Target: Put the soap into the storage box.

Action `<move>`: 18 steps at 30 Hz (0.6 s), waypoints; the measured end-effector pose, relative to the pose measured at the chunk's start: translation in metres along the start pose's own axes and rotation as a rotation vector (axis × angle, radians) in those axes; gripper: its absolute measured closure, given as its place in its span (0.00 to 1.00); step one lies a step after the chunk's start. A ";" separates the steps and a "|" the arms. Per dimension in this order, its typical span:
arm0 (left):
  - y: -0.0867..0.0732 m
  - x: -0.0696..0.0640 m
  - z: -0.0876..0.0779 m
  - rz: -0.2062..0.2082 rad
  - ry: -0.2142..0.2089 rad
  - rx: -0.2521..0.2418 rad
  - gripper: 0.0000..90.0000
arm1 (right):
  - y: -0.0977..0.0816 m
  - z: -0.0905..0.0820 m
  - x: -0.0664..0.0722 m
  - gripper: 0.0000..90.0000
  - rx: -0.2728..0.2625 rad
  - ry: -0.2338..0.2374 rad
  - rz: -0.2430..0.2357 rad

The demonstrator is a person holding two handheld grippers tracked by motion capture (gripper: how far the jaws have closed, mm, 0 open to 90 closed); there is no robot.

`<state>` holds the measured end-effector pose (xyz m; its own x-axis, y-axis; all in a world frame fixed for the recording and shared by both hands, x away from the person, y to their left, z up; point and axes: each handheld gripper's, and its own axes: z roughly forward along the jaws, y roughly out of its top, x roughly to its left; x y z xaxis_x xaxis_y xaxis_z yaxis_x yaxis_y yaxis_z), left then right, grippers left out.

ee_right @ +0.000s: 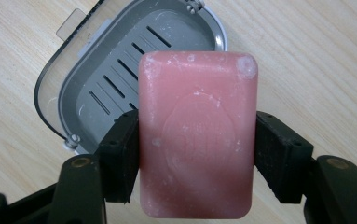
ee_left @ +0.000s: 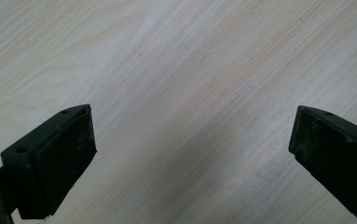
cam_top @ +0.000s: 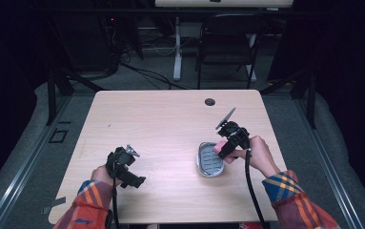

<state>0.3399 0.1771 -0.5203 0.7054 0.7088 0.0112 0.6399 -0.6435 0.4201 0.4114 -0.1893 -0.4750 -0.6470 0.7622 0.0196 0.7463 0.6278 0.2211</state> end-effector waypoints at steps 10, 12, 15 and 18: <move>0.000 0.000 0.000 0.000 0.000 0.000 0.00 | 0.006 0.009 0.005 0.41 0.012 -0.018 0.022; 0.000 0.000 0.000 0.001 0.000 0.001 0.00 | 0.007 0.011 0.005 0.41 0.009 -0.016 0.033; 0.000 0.000 0.000 0.003 0.000 0.002 0.00 | 0.008 0.013 0.007 0.41 0.021 -0.018 0.037; 0.000 0.000 0.000 0.002 0.000 0.001 0.00 | 0.009 0.016 0.009 0.41 0.018 -0.020 0.045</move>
<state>0.3397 0.1770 -0.5204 0.7071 0.7071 0.0120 0.6385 -0.6456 0.4190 0.4146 -0.1749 -0.4881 -0.6095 0.7927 0.0095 0.7774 0.5953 0.2030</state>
